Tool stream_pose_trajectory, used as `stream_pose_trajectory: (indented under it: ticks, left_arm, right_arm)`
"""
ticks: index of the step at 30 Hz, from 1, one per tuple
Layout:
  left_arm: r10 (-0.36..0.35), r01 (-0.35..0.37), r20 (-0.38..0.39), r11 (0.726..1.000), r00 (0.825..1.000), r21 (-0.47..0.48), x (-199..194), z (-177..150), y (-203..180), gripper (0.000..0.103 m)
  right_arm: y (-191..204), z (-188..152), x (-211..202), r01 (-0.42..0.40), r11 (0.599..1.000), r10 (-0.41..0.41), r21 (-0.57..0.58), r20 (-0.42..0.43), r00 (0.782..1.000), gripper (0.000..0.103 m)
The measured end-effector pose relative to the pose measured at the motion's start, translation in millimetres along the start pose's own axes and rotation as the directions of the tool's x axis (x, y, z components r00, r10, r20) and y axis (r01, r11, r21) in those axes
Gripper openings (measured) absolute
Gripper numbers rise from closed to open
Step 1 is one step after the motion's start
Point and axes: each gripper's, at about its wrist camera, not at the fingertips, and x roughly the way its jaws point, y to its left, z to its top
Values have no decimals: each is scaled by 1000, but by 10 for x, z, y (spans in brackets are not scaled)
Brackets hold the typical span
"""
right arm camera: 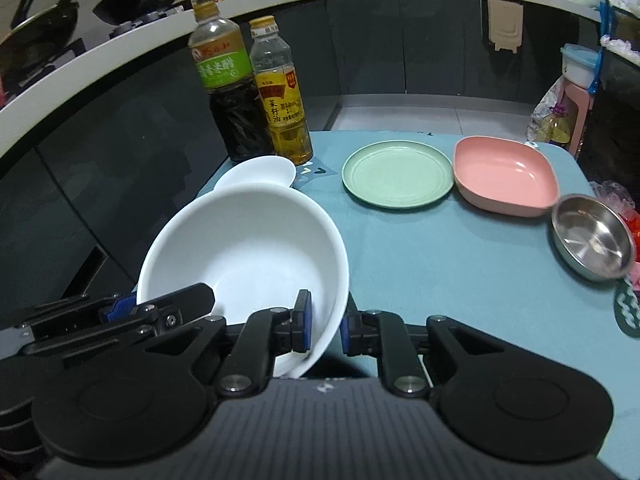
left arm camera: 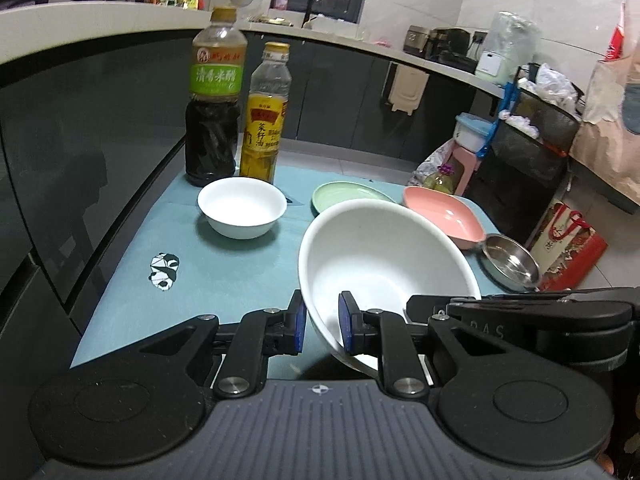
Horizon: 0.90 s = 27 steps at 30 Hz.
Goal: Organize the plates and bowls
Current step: 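Grasp the larger white bowl's rim with the right tool and lift, then lower the white bowl into the black bowl with the right tool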
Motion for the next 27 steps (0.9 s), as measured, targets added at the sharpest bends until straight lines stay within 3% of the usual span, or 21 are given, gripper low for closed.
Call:
stream_pose_trajectory:
  ticks: [16, 27]
  left_arm:
    - [-25, 25, -12, 999, 1000, 41, -490, -420, -157, 16]
    - [-30, 32, -33, 998, 999, 51, -527, -534, -181, 16]
  right_arm:
    - [52, -508, -437, 0, 1000, 0, 30, 11, 1000, 11]
    - [47, -655, -496, 10, 999, -11, 42, 6, 1000, 11]
